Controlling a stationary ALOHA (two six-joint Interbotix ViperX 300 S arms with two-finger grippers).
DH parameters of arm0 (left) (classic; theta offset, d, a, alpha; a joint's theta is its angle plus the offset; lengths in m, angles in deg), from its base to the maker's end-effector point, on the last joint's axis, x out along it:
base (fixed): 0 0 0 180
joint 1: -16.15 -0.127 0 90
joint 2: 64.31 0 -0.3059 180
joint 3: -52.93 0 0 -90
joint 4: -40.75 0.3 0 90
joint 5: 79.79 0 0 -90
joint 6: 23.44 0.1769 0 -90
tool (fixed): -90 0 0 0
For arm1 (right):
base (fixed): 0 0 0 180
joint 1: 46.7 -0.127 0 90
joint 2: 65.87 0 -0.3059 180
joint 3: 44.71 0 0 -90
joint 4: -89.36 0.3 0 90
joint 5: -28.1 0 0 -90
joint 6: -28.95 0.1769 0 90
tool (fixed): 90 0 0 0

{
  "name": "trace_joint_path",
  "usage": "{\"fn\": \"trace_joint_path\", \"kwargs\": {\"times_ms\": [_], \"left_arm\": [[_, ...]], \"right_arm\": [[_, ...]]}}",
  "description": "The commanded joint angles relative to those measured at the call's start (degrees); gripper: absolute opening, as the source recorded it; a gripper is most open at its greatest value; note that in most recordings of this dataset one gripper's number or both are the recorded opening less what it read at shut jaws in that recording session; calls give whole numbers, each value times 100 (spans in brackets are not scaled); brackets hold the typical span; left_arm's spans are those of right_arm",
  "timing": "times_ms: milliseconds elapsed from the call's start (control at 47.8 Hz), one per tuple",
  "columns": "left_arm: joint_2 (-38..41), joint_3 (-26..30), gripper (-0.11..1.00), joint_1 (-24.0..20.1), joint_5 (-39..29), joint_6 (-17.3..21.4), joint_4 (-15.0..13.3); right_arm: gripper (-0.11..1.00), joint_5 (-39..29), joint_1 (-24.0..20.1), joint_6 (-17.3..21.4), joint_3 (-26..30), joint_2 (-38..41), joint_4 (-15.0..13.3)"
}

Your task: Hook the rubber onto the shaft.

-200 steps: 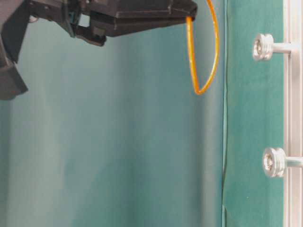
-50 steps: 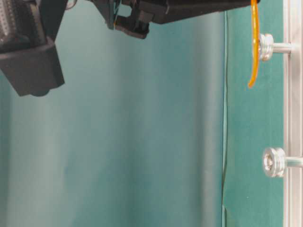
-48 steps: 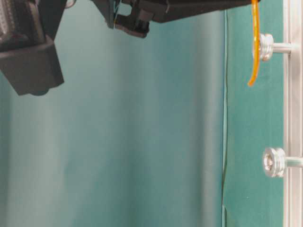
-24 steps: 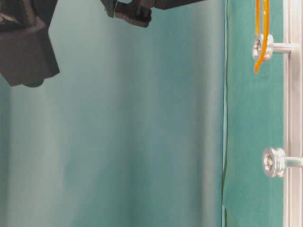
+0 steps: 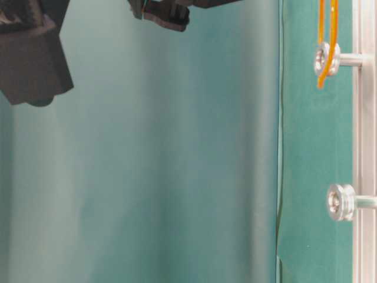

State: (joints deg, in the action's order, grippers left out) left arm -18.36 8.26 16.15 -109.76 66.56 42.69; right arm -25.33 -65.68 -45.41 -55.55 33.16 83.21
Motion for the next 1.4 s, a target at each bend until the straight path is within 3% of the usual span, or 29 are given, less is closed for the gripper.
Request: {"fn": "trace_joint_path", "kwargs": {"times_ms": [0, 376, 836, 1380], "left_arm": [[44, 176, 0, 0, 35, -9, 18], [44, 185, 0, 0, 53, -9, 18], [44, 229, 0, 0, 53, -9, 9], [44, 334, 0, 0, 62, -9, 9]], "right_arm": [[7, 35, -53, 44, 141, -70, 18], [7, 35, -44, 1222, 510, 211, 18], [7, 114, 149, 3226, 1160, 659, 0], [7, 404, 413, 4280, 1406, 826, -9]]}}
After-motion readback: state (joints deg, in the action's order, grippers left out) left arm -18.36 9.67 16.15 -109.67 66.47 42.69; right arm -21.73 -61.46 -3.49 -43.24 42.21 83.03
